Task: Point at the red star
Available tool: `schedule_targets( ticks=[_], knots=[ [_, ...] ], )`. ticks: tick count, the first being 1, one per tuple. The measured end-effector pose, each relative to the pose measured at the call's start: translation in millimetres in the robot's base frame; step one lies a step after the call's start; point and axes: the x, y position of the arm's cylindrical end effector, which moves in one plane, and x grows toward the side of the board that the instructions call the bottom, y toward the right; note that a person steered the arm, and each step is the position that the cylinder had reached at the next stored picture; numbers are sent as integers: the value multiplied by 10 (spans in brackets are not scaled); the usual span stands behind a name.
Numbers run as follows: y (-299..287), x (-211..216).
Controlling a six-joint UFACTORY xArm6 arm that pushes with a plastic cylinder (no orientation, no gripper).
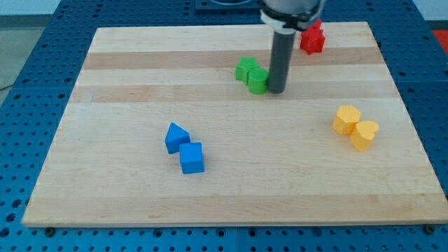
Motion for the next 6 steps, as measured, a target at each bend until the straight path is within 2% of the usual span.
schedule_targets(
  ticks=[1,2,3,4,5,6],
  knots=[
    [-161,-1],
    [215,22],
    [1080,-1],
    [1867,-372],
    [1956,-1085],
    [1870,-1342]
  ],
)
